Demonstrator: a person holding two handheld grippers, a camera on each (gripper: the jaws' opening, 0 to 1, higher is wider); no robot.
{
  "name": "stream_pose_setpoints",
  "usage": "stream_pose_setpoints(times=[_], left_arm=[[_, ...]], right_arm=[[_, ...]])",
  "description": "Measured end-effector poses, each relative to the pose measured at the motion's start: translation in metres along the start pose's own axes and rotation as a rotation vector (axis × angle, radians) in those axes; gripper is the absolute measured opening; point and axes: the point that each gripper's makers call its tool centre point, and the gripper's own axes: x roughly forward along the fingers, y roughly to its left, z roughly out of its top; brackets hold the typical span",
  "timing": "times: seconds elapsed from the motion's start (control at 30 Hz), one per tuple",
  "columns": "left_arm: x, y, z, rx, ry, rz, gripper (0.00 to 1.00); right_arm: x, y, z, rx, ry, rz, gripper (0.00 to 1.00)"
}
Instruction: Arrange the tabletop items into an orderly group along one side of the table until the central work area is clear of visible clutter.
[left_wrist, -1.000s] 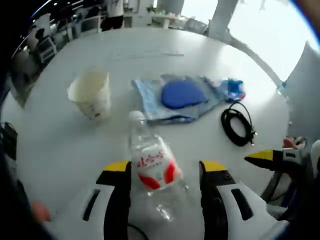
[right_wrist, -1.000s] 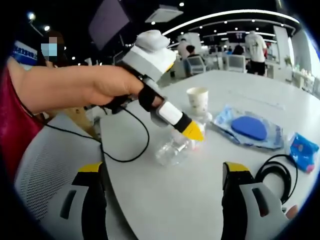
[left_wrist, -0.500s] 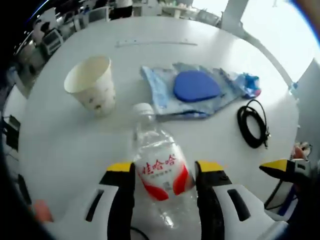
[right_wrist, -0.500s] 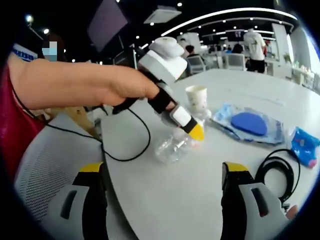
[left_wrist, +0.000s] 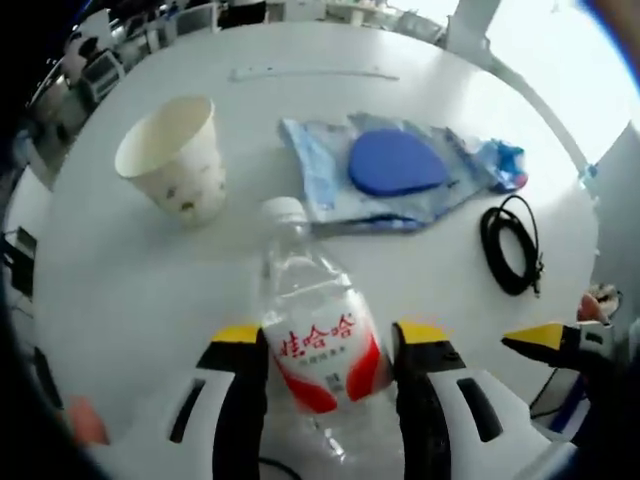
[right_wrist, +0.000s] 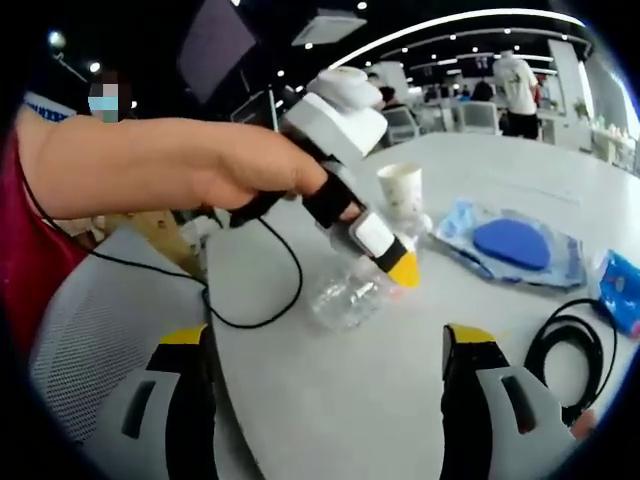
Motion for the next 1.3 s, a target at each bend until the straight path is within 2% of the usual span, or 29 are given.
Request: stream_pose_setpoints(times=[0.2,0.4,0.47,0.57,0.67,0.9,1.03,1.3], left_arm=[[0.0,0.0,-0.002,0.05,0.022,-0.029,0.47],[0.005,0.0,-0.003,0.044,0.019,-0.037,0.49],[0.006,-0.003,-0.003,0.052,0.018,-0.03,0.5],[0.007,-0.004,-0.003,0.122,0.027,-0.01,0.52],[0.008,-0.003,-0.002,0.132,0.014,0.008,0.51],[0.008,0.002,0.003,0.089,-0.014,0.002,0.42],[0.009,0.001,0.003,0.097,-0.017,-0.002,0.42],[0.005,0.005,0.008,0.08,-0.068,-0.005,0.41]], right_arm=[[0.006,-0.003,-0.004,0.012,0.01,0.012,0.94],[0.006,-0.005,-0.005,0.018,0.015,0.013,0.94],[0.006,-0.006,-0.004,0.019,0.013,0.013,0.94],[0.006,-0.007,-0.003,0.025,0.01,0.012,0.93],[0.005,-0.009,-0.005,0.029,0.012,0.008,0.93],[0.002,-0.009,-0.005,0.036,0.011,0.004,0.93],[0.002,-0.01,-0.006,0.037,0.015,-0.001,0.93],[-0.001,-0.012,-0.004,0.039,0.014,-0.014,0.92]])
